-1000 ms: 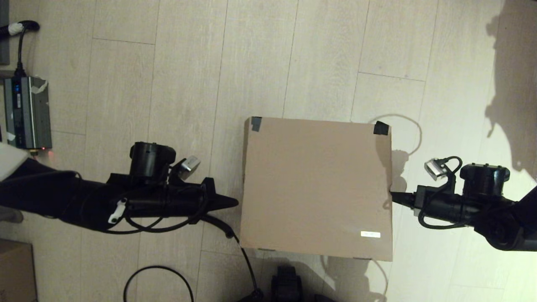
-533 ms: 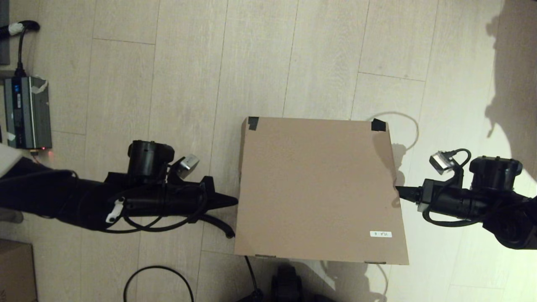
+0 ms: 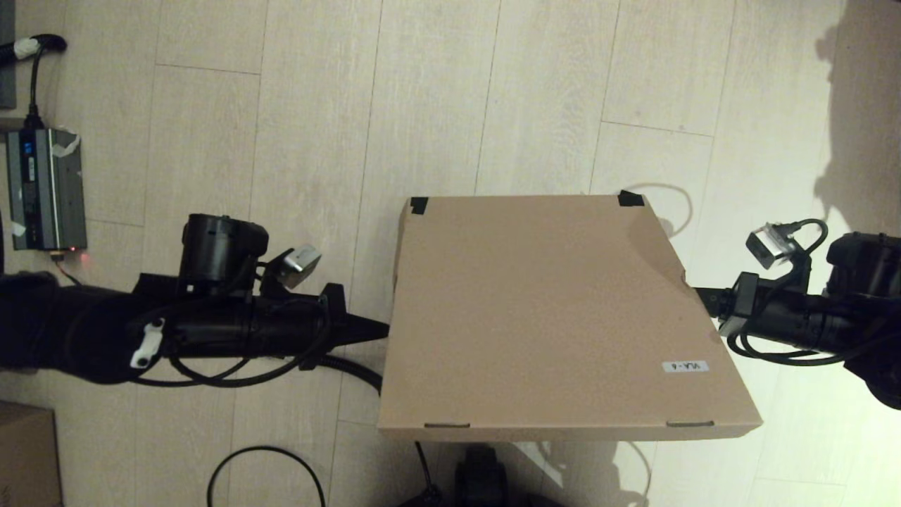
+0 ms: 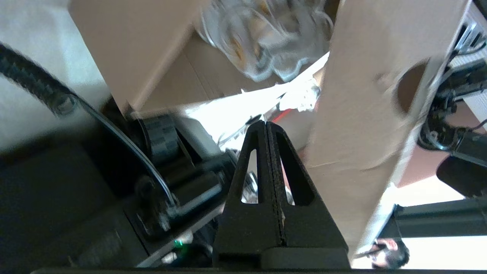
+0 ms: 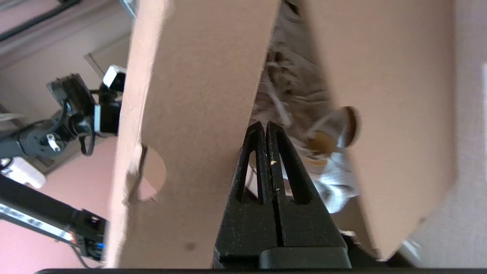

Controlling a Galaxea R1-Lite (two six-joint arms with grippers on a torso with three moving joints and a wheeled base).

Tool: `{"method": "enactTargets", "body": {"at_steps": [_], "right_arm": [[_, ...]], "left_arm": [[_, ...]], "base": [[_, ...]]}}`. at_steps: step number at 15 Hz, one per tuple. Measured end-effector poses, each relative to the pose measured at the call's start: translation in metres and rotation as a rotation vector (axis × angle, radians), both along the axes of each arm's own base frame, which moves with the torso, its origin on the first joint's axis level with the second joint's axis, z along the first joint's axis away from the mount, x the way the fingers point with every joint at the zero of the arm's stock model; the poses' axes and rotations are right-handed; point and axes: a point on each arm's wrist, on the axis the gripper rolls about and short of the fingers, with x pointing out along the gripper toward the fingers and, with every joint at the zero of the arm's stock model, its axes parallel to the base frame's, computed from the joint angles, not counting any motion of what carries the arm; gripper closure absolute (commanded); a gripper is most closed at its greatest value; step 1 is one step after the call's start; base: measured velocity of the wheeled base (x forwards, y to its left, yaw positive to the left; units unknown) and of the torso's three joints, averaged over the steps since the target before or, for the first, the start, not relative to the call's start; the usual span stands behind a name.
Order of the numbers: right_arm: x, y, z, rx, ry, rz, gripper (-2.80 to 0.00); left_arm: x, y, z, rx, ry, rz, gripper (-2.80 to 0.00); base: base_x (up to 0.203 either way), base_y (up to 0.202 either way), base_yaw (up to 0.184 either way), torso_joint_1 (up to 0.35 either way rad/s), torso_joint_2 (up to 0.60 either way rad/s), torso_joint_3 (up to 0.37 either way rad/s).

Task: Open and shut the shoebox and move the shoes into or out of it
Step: Open the shoe box

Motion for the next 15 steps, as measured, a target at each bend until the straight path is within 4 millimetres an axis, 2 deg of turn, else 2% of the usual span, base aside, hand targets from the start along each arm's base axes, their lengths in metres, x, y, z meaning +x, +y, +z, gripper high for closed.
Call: {"method": "enactTargets", "body": {"at_steps": [5, 10, 15], "right_arm": [[-0.005, 0.0, 0.047, 0.061, -0.048, -0.031, 0.0], [-0.003, -0.001, 0.093, 0.111, -0.111, -0.038, 0.0], [-0.003, -0.002, 0.105, 0.118, -0.15, -0.099, 0.0]], "left_arm": [[-0.016, -0.004, 0.036, -0.015, -0.038, -0.034, 0.0], [-0.034, -0.018, 0.085, -0.11, -0.073, -0.055, 0.0], [-0.035, -0.02, 0.12, -0.165, -0.169, -0.054, 0.0]], "base": [[0.0, 0.0, 0.0, 0.0, 0.0, 0.0], [0.0, 0.0, 0.0, 0.0, 0.0, 0.0], [0.0, 0.0, 0.0, 0.0, 0.0, 0.0]]}}
